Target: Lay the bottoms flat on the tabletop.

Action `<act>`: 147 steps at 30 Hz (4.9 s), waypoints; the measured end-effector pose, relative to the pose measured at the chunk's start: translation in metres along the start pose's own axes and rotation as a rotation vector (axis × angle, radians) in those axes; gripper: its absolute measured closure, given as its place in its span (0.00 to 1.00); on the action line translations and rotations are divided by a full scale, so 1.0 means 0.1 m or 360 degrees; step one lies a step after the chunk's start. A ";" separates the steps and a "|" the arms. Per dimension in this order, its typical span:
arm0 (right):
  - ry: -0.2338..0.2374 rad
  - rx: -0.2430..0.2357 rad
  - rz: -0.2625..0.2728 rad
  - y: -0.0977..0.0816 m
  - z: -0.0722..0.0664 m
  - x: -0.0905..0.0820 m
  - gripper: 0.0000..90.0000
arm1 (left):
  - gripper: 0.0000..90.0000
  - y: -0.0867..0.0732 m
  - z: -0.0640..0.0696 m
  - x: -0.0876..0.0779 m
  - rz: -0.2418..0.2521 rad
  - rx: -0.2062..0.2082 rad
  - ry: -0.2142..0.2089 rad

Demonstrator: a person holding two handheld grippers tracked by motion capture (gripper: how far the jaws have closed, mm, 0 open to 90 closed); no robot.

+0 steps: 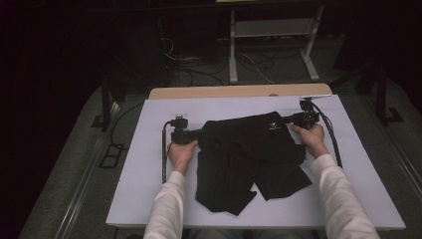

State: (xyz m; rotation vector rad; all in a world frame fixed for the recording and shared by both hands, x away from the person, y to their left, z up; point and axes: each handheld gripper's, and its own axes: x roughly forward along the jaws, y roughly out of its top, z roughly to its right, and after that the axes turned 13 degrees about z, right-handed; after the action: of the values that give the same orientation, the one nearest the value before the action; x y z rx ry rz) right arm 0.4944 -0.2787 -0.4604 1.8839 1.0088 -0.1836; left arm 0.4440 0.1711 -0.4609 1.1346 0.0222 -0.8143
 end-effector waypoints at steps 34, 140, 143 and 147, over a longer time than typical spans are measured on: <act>0.0025 -0.0079 0.0237 0.73 -0.39 -0.19 0.98 | 0.97 0.86 0.02 0.01 0.0145 0.0158 -0.0043; 0.0100 -0.0245 0.0245 -0.05 -0.40 -0.85 0.00 | 0.00 0.52 0.46 -0.33 0.0239 0.0211 -0.0267; 0.0111 -0.0257 0.0248 -0.14 -0.42 -0.95 0.00 | 0.00 0.46 0.50 -0.38 0.0243 0.0222 -0.0290; 0.0136 -0.0266 0.0256 -0.26 -0.47 -1.07 0.00 | 0.00 0.35 0.58 -0.41 0.0223 0.0243 -0.0336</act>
State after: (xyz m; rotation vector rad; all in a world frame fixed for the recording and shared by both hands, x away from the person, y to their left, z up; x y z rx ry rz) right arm 0.3932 -0.2967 -0.3987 1.8220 0.8956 0.0744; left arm 0.4133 0.1533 -0.3899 1.1738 -0.2968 -0.8166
